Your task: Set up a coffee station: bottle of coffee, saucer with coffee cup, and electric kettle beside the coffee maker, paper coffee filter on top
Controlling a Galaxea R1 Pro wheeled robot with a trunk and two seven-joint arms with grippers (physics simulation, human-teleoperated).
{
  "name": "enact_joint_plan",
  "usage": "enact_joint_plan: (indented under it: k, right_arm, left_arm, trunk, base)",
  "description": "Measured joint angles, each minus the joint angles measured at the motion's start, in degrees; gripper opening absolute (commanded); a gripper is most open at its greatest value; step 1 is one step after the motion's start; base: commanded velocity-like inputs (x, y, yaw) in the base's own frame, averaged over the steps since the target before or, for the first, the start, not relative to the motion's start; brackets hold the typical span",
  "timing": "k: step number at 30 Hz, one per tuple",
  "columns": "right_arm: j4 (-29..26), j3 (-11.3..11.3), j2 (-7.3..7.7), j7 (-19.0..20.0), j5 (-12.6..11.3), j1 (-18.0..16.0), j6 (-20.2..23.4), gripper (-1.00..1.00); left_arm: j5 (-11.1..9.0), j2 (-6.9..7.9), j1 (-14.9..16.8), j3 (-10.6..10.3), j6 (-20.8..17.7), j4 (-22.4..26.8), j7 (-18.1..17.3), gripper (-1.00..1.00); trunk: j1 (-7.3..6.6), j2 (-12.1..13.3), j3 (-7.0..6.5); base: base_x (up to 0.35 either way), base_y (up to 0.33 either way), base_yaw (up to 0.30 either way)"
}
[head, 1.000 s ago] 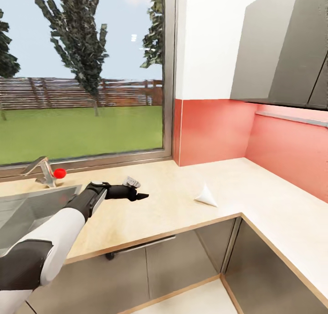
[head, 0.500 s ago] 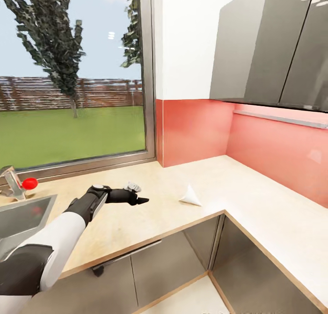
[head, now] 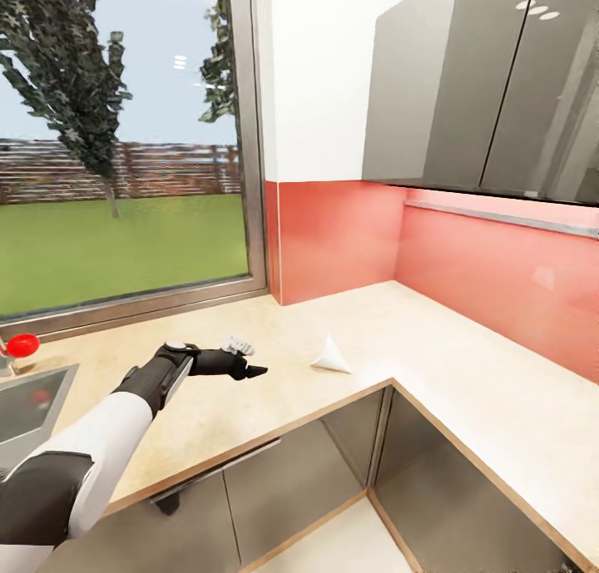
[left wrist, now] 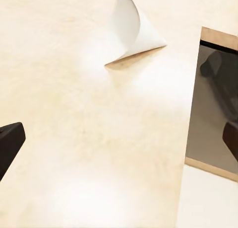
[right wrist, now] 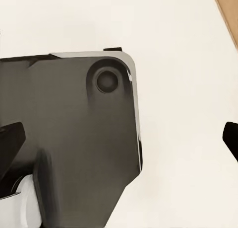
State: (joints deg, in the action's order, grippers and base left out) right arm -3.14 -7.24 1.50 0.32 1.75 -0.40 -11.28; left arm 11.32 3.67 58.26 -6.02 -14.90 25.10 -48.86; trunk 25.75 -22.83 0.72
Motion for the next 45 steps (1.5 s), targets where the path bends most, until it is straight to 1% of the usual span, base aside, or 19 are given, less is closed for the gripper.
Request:
enact_joint_plan:
  k: [6, 16, 19, 27, 36, 45]
  right_arm:
    - [0.0, -0.1, 0.00, 0.0, -0.1, 0.0, 0.0, 1.00]
    - [0.0, -0.1, 0.00, -0.1, -0.1, 0.0, 0.0, 1.00]
    - [0.1, -0.1, 0.00, -0.1, -0.1, 0.0, 0.0, 1.00]
    - [1.2, 0.1, 0.08, 0.0, 0.1, 0.0, 0.0, 1.00]
    - [1.1, -0.1, 0.25, -0.3, -0.1, 0.0, -0.2, 1.00]
    - [1.1, -0.1, 0.35, -0.1, -0.1, 0.0, -0.2, 1.00]
  left_arm:
    - [0.1, -0.01, -0.3, 0.1, 0.0, 0.0, 0.1, 1.00]
    - [0.1, 0.07, -0.4, 0.2, 0.0, 0.0, 0.1, 1.00]
    - [0.0, 0.09, -0.4, 0.1, 0.0, 0.0, 0.1, 1.00]
    - [0.0, 0.01, -0.4, 0.0, 0.0, 0.0, 0.1, 1.00]
    - [-0.3, -0.01, -0.4, 0.0, 0.0, 0.0, 0.1, 1.00]
    - [-0.3, -0.10, -0.4, -0.1, 0.0, 0.0, 0.1, 1.00]
  trunk:
    - [0.00, 0.0, 0.06]
    - [-0.01, 0.0, 0.76]
    - [-0.03, 0.0, 0.88]
    - [-0.04, 0.0, 0.93]
    - [-0.01, 0.0, 0.93]
    - [-0.01, 0.0, 0.93]
  base:
    - [0.000, 0.000, -0.176]
    - [0.004, 0.000, -0.170]
    - [0.142, 0.011, -0.056]
    - [0.286, 0.074, -0.007]
    - [0.024, 0.005, -0.006]
    - [0.000, 0.000, -0.249]
